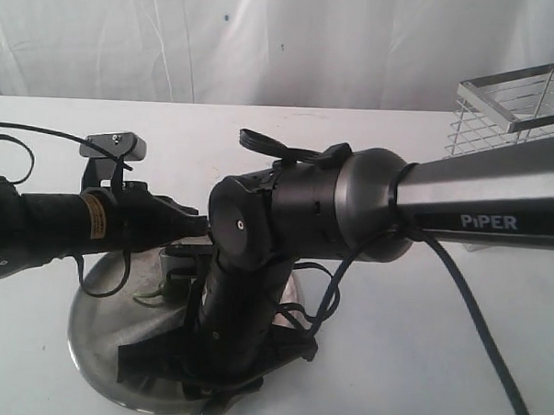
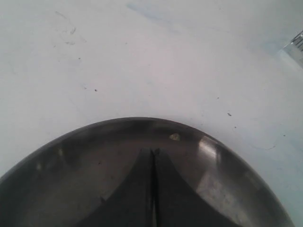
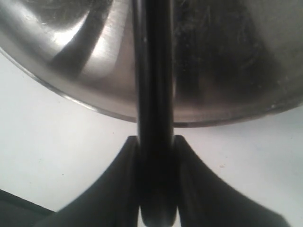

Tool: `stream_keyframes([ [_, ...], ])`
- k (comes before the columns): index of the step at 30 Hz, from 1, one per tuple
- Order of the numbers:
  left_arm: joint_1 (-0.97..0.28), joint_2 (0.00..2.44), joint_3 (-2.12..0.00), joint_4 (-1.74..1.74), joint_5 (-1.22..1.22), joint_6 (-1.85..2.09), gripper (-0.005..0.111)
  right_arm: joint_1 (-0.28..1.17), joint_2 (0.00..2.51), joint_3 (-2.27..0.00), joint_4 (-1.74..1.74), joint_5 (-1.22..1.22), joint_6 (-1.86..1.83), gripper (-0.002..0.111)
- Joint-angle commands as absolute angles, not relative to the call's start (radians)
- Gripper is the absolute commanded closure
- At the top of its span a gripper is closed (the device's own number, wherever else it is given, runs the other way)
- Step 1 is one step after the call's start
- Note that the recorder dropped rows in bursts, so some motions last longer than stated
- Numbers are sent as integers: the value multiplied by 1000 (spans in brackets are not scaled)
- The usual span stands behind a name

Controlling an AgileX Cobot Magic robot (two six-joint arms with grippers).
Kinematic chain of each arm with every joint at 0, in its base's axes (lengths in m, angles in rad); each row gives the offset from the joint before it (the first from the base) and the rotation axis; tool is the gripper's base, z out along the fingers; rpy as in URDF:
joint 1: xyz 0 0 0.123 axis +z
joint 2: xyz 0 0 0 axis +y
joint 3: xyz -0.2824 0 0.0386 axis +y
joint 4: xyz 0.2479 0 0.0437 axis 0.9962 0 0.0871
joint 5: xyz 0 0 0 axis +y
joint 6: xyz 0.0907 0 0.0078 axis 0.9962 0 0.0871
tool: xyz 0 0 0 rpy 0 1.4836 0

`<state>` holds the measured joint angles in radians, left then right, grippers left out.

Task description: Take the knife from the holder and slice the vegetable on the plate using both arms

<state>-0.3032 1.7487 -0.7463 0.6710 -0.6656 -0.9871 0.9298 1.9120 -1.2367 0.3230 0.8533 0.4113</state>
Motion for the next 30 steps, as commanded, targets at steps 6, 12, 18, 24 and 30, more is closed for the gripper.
stream_keyframes([
  [6,-299,1761,-741,810,-675,-1014,107,926,1911,-1243,323,852,407,108],
  [12,-299,1807,-741,819,-572,-1010,107,926,1911,-1243,323,852,407,108],
  [18,-299,1869,-741,819,-475,-973,107,926,1911,-1243,323,852,407,108],
  [24,-299,1907,-741,810,-487,-968,107,926,1911,-1243,323,851,418,108],
  [30,-203,1808,-741,841,-757,-1089,107,926,1911,-1243,323,851,418,108],
])
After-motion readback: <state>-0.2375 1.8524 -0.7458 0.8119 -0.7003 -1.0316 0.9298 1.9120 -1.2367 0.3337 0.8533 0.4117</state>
